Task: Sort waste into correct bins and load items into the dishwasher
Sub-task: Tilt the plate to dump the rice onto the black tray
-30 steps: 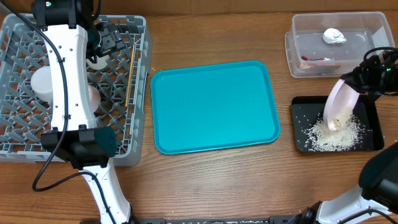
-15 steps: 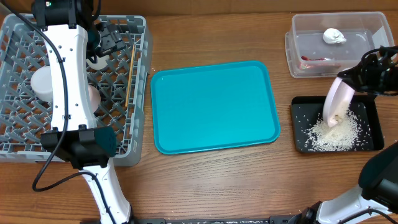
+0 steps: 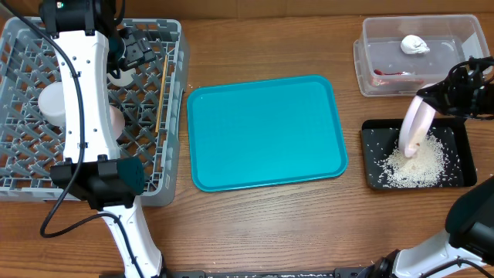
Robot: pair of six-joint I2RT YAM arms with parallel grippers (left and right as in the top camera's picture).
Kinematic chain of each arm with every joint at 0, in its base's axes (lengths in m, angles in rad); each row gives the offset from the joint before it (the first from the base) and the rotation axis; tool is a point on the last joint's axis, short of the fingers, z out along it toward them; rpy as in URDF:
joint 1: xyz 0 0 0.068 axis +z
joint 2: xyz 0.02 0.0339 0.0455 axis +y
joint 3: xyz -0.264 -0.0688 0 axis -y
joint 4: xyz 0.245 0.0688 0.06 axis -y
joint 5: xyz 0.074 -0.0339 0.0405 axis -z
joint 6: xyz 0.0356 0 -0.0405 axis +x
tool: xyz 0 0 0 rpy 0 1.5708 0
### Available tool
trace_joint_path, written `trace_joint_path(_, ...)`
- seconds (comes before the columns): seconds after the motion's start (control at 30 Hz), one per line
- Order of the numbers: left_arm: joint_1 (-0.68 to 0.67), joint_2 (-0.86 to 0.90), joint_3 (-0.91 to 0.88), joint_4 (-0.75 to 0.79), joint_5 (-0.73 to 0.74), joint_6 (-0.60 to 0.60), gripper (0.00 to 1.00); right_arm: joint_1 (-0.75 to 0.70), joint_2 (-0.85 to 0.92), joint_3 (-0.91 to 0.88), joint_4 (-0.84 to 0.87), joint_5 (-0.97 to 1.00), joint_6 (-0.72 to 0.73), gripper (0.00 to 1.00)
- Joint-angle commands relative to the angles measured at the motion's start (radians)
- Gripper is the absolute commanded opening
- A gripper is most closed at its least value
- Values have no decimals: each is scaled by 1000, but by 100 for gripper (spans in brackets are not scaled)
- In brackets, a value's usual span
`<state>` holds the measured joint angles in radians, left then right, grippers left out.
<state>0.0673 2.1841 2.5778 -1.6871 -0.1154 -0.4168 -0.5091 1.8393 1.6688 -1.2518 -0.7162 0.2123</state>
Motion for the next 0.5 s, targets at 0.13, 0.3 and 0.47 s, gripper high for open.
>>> trace_joint_path(0.13,-2,2,8,-1,5,-13,100,-9,-3,19,-22,1,-13,4)
trace_joint_path(0.3,-2,2,8,-1,5,-13,100,-14,0,19,-31,-25,-51,4)
trace_joint_path(0.47,-2,2,8,-1,5,-13,100,-17,2,19,-31,-102,-104,4)
